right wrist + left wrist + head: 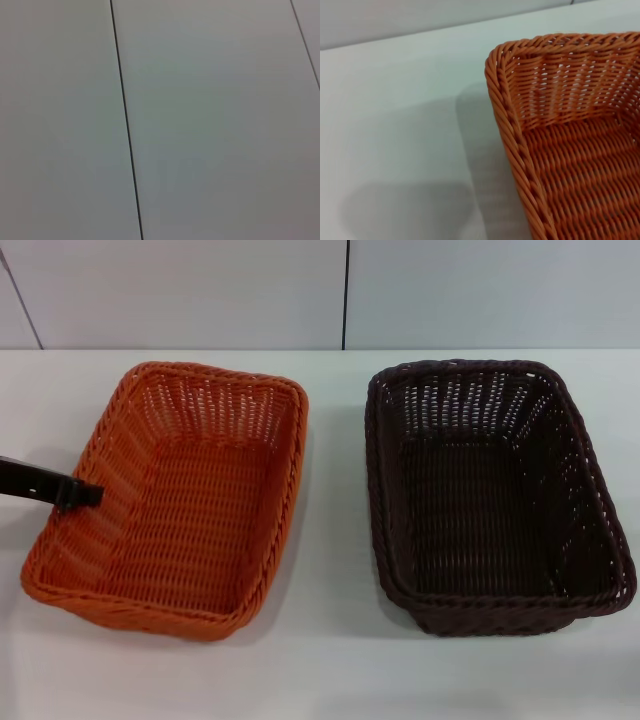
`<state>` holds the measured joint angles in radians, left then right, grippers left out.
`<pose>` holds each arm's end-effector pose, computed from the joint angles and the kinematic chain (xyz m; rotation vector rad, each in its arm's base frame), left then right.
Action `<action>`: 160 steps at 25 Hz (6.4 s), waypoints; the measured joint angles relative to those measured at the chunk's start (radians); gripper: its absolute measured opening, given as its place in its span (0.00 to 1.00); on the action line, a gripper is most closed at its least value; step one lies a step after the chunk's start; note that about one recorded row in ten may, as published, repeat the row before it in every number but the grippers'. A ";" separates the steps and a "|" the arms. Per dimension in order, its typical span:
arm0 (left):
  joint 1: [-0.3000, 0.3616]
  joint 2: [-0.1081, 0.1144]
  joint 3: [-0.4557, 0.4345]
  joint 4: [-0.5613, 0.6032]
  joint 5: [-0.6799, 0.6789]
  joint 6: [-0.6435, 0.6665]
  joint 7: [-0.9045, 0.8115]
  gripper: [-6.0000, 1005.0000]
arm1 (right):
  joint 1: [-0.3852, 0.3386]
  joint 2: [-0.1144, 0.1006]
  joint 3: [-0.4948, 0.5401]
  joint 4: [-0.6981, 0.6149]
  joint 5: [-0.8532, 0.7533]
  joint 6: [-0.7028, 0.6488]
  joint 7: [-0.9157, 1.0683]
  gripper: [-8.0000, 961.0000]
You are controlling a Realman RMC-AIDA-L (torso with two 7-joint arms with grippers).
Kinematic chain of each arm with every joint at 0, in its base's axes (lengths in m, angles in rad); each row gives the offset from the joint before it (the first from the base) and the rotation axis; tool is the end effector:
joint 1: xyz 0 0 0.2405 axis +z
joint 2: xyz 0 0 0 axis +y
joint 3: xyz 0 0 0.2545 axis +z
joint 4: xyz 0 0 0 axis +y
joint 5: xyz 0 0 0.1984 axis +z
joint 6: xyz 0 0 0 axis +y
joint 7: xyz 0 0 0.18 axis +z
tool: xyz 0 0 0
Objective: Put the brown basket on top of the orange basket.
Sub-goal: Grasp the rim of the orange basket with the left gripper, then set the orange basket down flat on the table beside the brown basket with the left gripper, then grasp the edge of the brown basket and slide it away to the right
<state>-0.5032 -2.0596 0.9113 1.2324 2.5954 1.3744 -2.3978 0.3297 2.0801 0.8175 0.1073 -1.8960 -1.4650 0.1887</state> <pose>-0.2880 0.3762 0.0459 -2.2096 -1.2037 0.1253 0.3590 0.3073 0.0742 -1.1153 0.5141 0.7820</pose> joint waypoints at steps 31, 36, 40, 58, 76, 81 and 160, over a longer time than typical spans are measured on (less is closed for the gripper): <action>-0.136 0.027 -0.190 0.088 0.006 0.158 0.164 0.18 | -0.008 0.002 -0.004 0.006 0.000 0.000 0.000 0.86; -0.136 0.034 -0.193 0.138 -0.025 0.191 0.164 0.18 | -0.008 0.002 -0.002 0.007 0.000 0.000 0.000 0.86; -0.132 0.044 -0.194 0.164 -0.059 0.209 0.164 0.18 | -0.008 0.002 -0.002 0.008 0.000 0.000 0.000 0.86; -0.193 0.093 -0.183 0.180 -0.100 0.462 0.311 0.18 | -0.009 -0.001 -0.001 0.003 0.000 -0.012 0.029 0.86; -0.337 0.034 -0.131 -0.024 -0.103 0.479 0.315 0.17 | 0.009 -0.042 -0.053 -0.228 -0.010 -0.088 0.347 0.86; -0.400 0.011 -0.128 -0.112 -0.100 0.452 0.309 0.17 | 0.009 -0.043 -0.054 -0.230 -0.010 -0.090 0.348 0.86; -0.311 -0.004 0.075 -0.093 -0.125 -0.031 0.409 0.70 | 0.027 -0.017 -0.045 -0.230 -0.003 -0.106 0.339 0.86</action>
<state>-0.8141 -2.0640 0.9862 1.1398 2.4703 1.3437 -1.9893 0.3570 2.0632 0.7728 -0.1230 -1.8991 -1.5707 0.5276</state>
